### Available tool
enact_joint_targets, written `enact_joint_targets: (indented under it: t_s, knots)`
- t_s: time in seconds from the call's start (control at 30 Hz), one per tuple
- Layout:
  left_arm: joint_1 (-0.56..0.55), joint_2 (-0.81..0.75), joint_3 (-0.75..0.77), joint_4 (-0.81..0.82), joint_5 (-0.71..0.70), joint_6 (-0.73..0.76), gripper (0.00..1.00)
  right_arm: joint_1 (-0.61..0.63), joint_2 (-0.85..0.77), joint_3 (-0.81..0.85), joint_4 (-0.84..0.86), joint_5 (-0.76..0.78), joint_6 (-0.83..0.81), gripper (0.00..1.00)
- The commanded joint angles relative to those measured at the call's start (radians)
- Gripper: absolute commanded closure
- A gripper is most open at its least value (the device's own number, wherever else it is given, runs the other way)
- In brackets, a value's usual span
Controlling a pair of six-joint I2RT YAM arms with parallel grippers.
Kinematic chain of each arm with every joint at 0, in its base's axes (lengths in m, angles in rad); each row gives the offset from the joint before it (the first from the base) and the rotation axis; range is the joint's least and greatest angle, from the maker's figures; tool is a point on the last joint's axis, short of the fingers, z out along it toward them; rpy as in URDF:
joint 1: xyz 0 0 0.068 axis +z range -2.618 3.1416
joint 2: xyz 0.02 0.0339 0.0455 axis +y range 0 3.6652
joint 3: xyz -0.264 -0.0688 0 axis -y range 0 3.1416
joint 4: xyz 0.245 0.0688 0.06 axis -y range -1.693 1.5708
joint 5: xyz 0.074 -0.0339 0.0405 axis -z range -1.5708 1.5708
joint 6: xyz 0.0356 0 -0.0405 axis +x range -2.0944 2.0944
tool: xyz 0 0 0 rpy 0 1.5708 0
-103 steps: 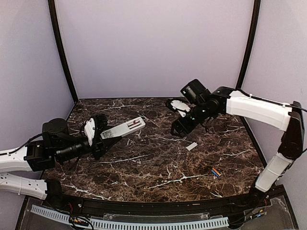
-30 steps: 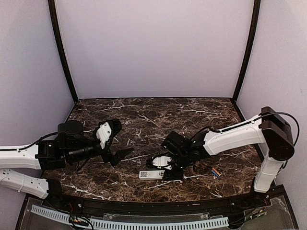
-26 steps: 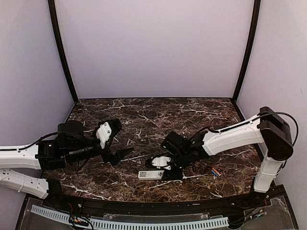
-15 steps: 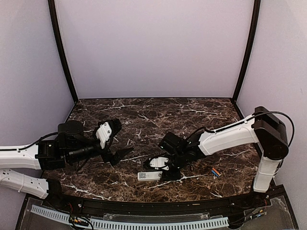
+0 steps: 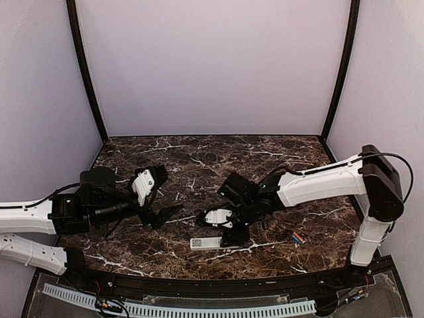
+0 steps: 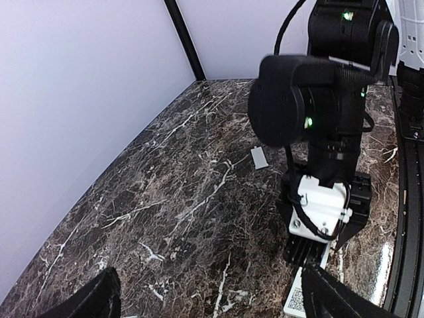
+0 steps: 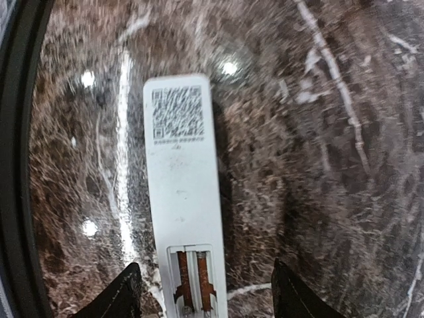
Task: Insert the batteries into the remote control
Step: Place the remote control without batteries at the center of the board, then pick up the battery at the center of the board.
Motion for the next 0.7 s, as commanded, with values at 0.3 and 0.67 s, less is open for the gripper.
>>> enact_joint_targets:
  t_s: [0.3, 0.67]
  knots:
    - [-0.003, -0.006, 0.06, -0.172, -0.037, -0.135, 0.09, -0.21, -0.379, 0.041, -0.526, 0.423, 0.963, 0.62]
    - [-0.003, -0.025, 0.079, -0.267, -0.065, -0.227, 0.13, -0.406, -0.482, -0.236, -0.531, 0.291, 1.11, 0.7]
